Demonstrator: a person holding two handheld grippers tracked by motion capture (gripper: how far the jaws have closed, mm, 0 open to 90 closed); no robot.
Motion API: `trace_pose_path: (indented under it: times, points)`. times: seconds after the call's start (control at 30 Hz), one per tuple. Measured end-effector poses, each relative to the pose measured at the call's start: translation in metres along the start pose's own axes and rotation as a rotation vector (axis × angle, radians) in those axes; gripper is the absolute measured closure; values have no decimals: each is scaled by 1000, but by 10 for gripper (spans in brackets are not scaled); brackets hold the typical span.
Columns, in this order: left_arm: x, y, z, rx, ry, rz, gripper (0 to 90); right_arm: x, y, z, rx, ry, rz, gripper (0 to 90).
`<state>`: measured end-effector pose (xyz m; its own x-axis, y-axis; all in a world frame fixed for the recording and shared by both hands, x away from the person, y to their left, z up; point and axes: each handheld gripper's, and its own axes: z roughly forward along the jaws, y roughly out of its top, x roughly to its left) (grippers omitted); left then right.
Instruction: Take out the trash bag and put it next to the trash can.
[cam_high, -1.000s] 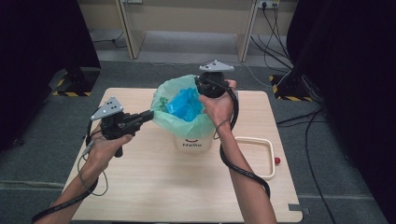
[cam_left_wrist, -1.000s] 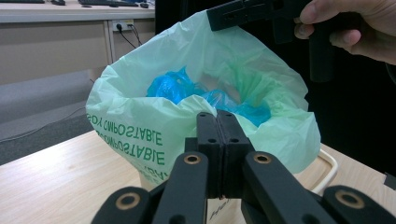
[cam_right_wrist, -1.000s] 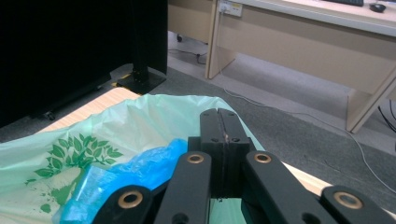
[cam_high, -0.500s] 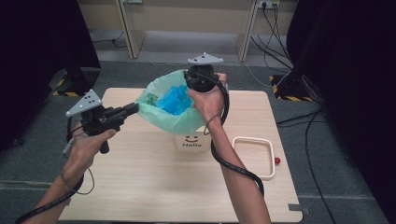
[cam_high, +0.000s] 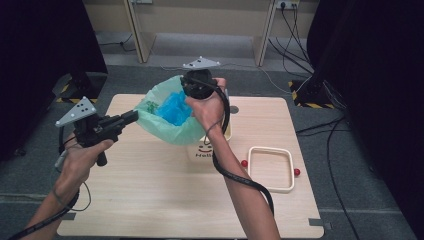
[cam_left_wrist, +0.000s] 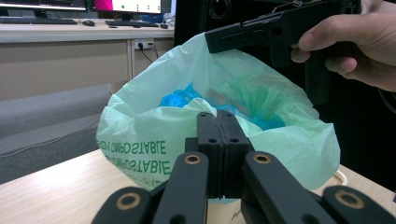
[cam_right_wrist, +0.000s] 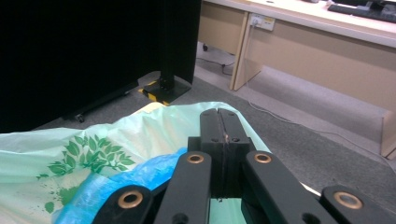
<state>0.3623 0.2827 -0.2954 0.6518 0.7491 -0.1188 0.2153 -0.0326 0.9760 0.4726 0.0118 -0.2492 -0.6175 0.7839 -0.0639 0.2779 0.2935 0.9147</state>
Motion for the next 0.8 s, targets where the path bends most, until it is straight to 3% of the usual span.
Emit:
trace_pose_path:
  times: [0.47, 0.8]
  points:
    - [20, 0, -32, -24, 48, -11, 892, 27, 13, 21, 4, 46, -10, 900]
    - [33, -13, -42, -7, 72, -39, 892, 48, 7, 46, 32, 84, -10, 900]
